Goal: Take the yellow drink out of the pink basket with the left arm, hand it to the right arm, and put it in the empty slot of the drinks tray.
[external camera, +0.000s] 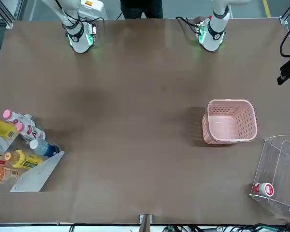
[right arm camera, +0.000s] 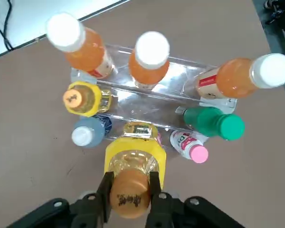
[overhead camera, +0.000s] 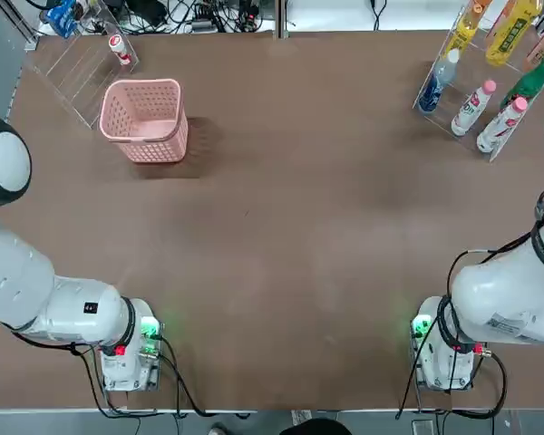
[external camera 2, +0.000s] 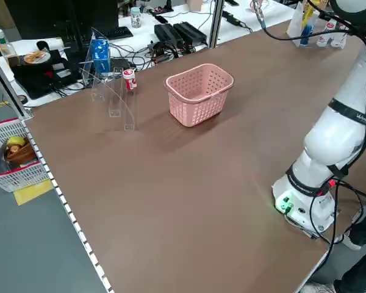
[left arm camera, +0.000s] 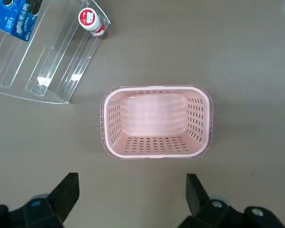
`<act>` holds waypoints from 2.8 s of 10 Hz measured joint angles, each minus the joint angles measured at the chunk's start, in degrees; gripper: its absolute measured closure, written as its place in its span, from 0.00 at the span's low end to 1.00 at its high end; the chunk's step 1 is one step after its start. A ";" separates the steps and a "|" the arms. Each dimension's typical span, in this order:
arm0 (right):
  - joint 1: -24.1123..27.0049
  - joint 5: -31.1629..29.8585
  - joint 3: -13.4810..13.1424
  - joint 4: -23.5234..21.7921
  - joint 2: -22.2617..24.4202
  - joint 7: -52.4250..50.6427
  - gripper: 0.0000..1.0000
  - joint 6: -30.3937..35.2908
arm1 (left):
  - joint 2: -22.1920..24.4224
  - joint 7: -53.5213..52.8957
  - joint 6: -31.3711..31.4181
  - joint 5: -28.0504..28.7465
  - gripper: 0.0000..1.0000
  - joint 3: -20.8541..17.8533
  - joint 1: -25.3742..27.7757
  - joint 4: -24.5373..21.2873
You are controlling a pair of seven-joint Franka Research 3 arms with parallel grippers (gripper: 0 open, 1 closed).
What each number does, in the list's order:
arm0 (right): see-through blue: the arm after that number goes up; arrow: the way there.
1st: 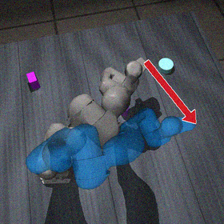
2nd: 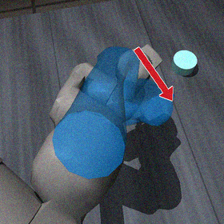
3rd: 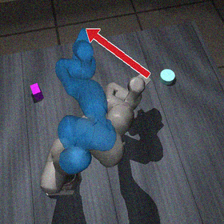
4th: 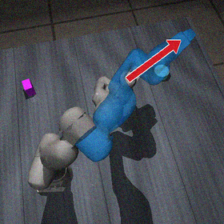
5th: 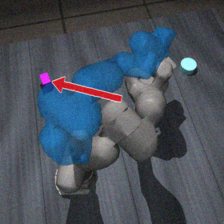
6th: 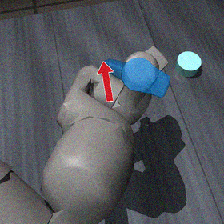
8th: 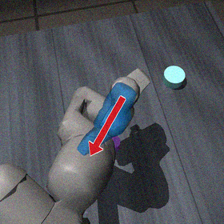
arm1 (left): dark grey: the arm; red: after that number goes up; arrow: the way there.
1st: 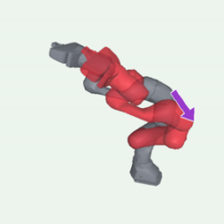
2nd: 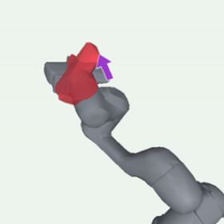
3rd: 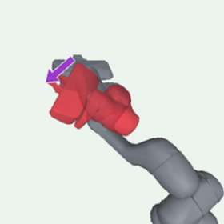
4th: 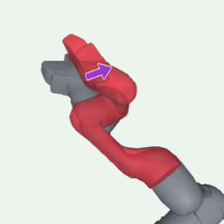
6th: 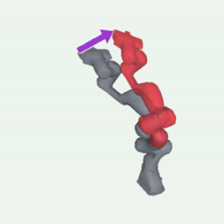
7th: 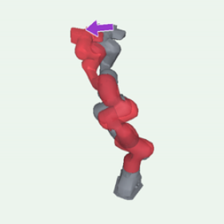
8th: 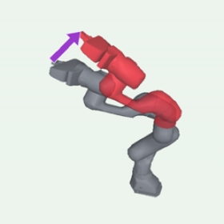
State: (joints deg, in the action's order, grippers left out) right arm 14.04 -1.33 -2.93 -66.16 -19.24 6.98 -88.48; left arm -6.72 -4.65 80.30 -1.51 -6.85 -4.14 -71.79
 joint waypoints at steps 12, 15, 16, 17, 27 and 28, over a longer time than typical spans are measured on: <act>1.43 0.06 0.18 -0.24 -4.92 -1.06 0.66 -7.22 | 0.00 0.70 0.00 0.00 0.00 -0.09 0.49 0.00; 2.04 0.11 0.18 -0.58 -5.35 -1.79 0.66 -7.34 | 0.00 0.72 0.00 0.00 0.00 -0.09 0.51 0.00; 2.06 0.14 0.18 -0.58 -5.35 -1.84 0.66 -7.50 | 0.00 0.72 0.00 0.00 0.00 -0.09 0.51 0.00; 2.06 0.15 0.19 -0.61 -5.38 -1.96 0.66 -8.08 | 0.00 0.72 0.00 0.00 0.00 -0.09 0.51 0.00; 2.75 1.24 0.37 -4.13 -7.04 -3.00 0.66 -13.09 | 0.00 0.72 0.00 0.00 0.00 -0.09 0.53 -0.01; 2.74 1.25 0.70 -4.47 -7.05 -3.00 0.66 -13.37 | 0.00 0.72 0.00 0.00 0.00 -0.09 0.53 -0.01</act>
State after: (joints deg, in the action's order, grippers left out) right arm 16.79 -0.07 -2.23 -70.62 -26.29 3.98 -101.85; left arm -6.72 -3.93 80.30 -1.51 -6.94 -3.61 -71.80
